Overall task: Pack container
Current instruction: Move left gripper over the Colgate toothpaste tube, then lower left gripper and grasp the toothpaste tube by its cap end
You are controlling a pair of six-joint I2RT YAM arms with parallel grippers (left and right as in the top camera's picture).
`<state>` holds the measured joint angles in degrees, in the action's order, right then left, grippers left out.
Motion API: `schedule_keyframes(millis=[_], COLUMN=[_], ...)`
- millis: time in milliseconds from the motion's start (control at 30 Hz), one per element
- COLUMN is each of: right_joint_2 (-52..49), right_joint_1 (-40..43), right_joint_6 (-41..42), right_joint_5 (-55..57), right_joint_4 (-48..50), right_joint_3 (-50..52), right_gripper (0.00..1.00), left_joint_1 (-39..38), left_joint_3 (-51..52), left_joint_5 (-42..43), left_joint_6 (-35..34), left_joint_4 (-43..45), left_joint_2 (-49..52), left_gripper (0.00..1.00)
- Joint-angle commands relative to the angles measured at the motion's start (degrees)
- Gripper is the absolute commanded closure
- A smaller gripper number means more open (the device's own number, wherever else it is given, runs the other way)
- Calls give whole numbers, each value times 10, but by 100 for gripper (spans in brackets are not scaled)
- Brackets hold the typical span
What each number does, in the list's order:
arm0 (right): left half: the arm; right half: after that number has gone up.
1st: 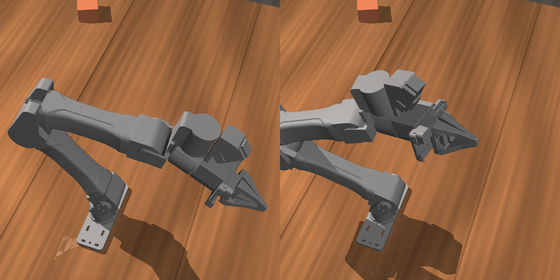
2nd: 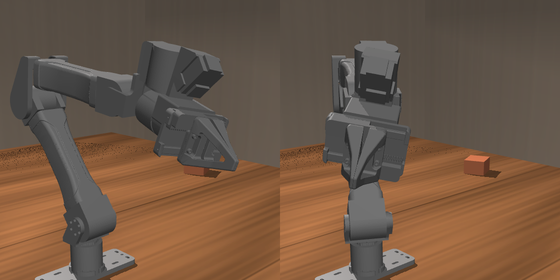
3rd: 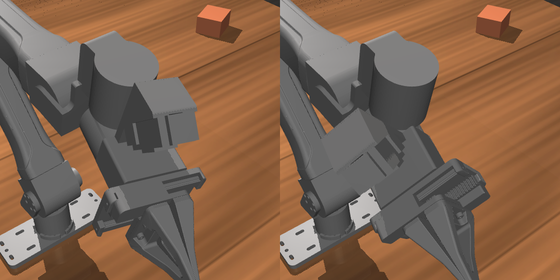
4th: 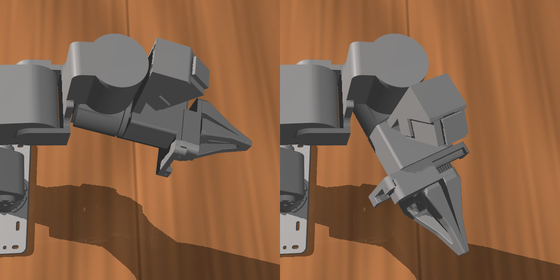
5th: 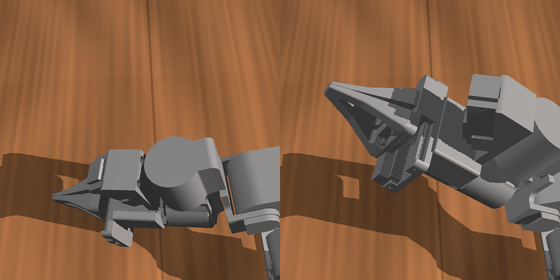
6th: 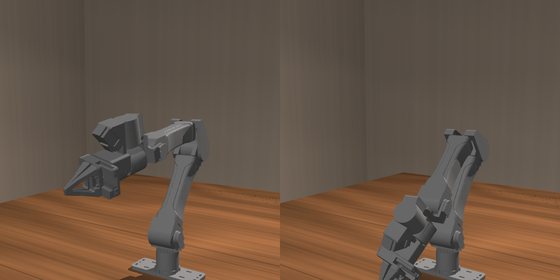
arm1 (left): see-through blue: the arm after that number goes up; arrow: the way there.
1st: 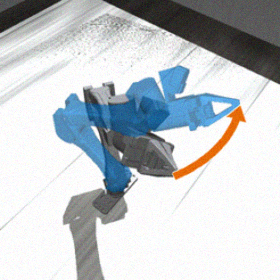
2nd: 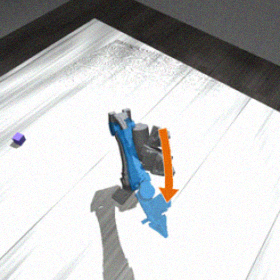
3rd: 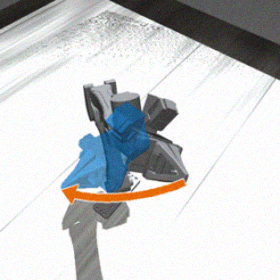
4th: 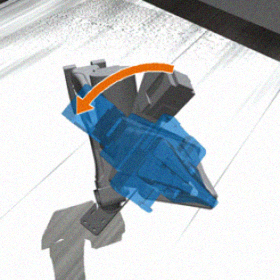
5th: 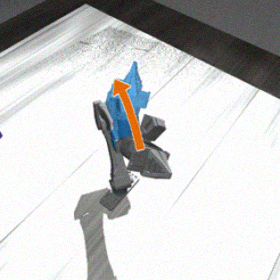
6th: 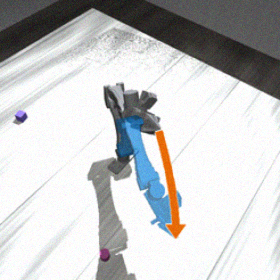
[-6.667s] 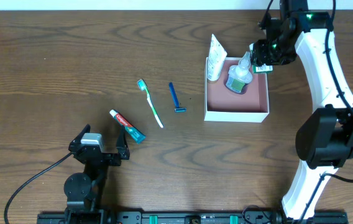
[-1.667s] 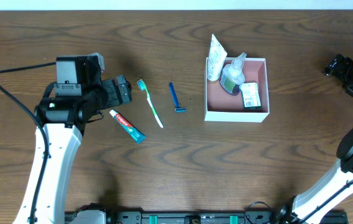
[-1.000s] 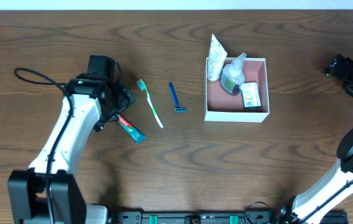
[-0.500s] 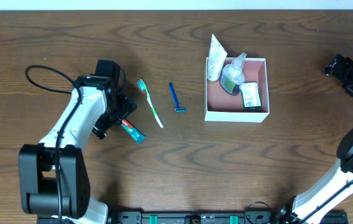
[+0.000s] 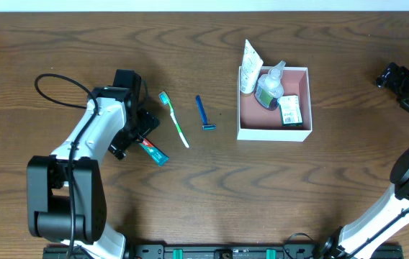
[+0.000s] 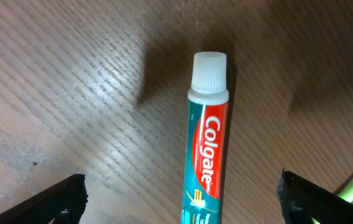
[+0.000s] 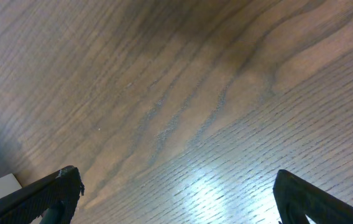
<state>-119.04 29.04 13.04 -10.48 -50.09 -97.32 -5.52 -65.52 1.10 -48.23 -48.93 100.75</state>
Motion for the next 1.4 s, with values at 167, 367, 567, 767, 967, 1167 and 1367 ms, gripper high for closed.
schedule_keyframes(millis=[167, 367, 567, 767, 967, 1167, 1367], right_joint_2=[14, 14, 14, 14, 14, 14, 14], right_joint_1=[2, 2, 2, 2, 2, 2, 2], right_joint_6=[7, 7, 7, 7, 7, 7, 7], right_joint_5=[1, 1, 1, 1, 1, 1, 1], right_joint_4=[0, 0, 0, 0, 0, 0, 0], right_joint_3=[3, 3, 3, 3, 3, 3, 3], right_gripper=[1, 1, 1, 1, 1, 1, 1], left_joint_1=[0, 0, 0, 0, 0, 0, 0], left_joint_3=[15, 16, 24, 49, 53, 61, 64], left_joint_5=[-3, -3, -6, -5, -5, -5, -3], left_joint_6=[-7, -7, 10, 3, 3, 3, 3], left_joint_4=[4, 4, 29, 49, 57, 75, 77], left_joint_2=[19, 20, 20, 20, 20, 20, 20], left_gripper=[2, 2, 2, 2, 2, 2, 0])
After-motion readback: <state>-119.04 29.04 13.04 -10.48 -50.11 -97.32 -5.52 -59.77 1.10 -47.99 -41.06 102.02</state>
